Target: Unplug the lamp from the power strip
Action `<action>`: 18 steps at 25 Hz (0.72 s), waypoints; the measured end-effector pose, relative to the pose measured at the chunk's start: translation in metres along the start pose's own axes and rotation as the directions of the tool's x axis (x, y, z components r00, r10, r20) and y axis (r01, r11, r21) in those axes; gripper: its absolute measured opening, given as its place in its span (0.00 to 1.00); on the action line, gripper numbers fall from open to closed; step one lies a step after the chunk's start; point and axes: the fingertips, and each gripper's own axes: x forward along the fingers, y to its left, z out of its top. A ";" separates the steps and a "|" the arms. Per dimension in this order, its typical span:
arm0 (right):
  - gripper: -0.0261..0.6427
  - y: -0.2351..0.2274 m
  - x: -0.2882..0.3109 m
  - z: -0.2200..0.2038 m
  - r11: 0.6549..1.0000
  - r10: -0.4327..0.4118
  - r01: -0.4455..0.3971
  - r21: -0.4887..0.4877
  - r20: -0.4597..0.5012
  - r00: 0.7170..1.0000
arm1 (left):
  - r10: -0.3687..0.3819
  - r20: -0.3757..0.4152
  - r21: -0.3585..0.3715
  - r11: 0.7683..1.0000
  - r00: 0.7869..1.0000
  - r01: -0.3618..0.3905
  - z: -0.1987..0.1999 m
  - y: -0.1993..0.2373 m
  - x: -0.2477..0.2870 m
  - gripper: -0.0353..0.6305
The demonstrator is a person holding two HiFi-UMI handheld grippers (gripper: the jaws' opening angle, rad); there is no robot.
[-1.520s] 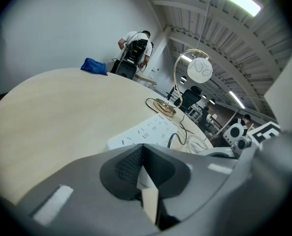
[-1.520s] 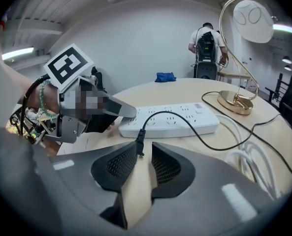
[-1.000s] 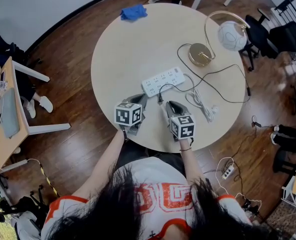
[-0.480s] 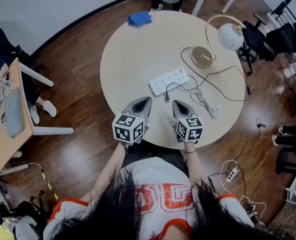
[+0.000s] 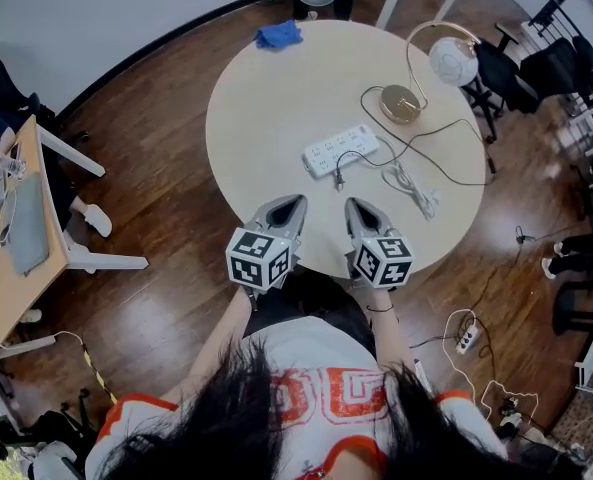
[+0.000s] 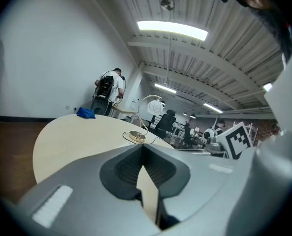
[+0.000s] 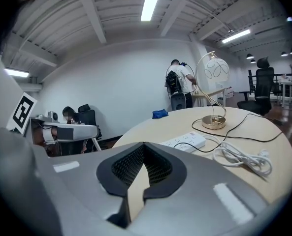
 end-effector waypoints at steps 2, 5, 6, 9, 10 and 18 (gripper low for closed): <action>0.04 0.005 -0.005 0.000 1.000 -0.001 0.001 -0.004 0.004 1.000 | -0.009 0.005 0.000 1.000 1.000 0.009 0.000 -0.003 -0.003 0.05; 0.04 0.009 -0.013 0.000 1.000 -0.002 0.002 -0.011 0.008 1.000 | -0.017 0.018 -0.005 1.000 1.000 0.017 0.001 -0.008 -0.007 0.05; 0.04 0.010 -0.016 0.000 1.000 -0.003 0.003 -0.012 0.009 1.000 | -0.017 0.022 -0.006 1.000 1.000 0.017 0.002 -0.009 -0.008 0.05; 0.04 0.009 -0.025 -0.001 1.000 -0.006 0.006 -0.010 0.012 1.000 | -0.019 0.037 -0.011 1.000 0.999 0.020 0.003 -0.013 -0.009 0.05; 0.04 0.009 -0.027 -0.001 1.000 -0.005 0.005 -0.009 0.014 1.000 | -0.021 0.042 -0.013 1.000 0.999 0.021 0.004 -0.015 -0.008 0.05; 0.04 0.009 -0.046 -0.002 1.000 0.008 -0.007 -0.015 0.018 1.000 | -0.028 0.060 -0.016 0.999 0.998 0.029 0.007 -0.033 -0.003 0.05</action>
